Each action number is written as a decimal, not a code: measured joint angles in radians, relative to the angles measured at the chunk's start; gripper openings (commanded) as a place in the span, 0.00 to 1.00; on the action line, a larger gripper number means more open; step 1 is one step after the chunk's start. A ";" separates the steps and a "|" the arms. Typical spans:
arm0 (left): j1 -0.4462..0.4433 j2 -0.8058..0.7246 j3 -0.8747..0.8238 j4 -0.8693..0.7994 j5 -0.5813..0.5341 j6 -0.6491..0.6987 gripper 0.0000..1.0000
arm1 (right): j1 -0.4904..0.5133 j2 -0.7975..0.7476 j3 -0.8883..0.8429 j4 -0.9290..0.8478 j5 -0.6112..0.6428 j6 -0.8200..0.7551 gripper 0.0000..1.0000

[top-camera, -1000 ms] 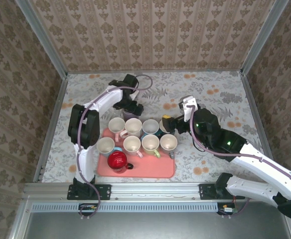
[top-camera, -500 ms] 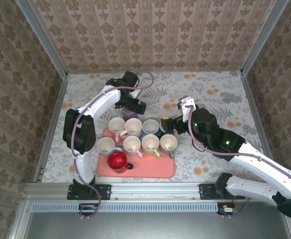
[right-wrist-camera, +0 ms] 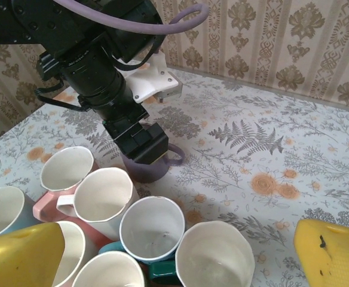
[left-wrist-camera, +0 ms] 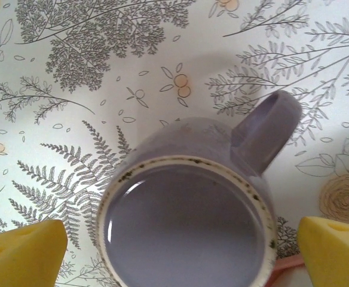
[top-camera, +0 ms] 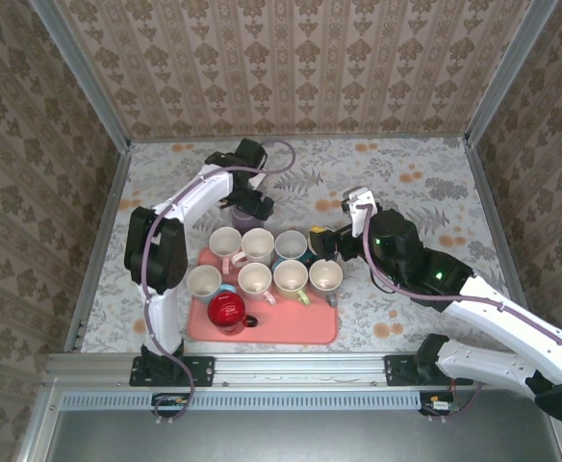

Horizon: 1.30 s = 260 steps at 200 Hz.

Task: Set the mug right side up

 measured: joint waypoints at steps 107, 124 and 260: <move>0.075 0.068 0.004 0.023 0.118 0.026 0.79 | 0.000 0.034 0.000 -0.002 -0.036 0.000 0.97; 0.081 0.069 0.008 0.025 0.124 0.032 0.68 | 0.000 0.037 0.000 -0.002 -0.041 0.000 0.95; 0.093 -0.212 -0.217 0.210 0.148 0.069 0.28 | 0.000 0.046 0.021 -0.045 -0.074 0.020 0.93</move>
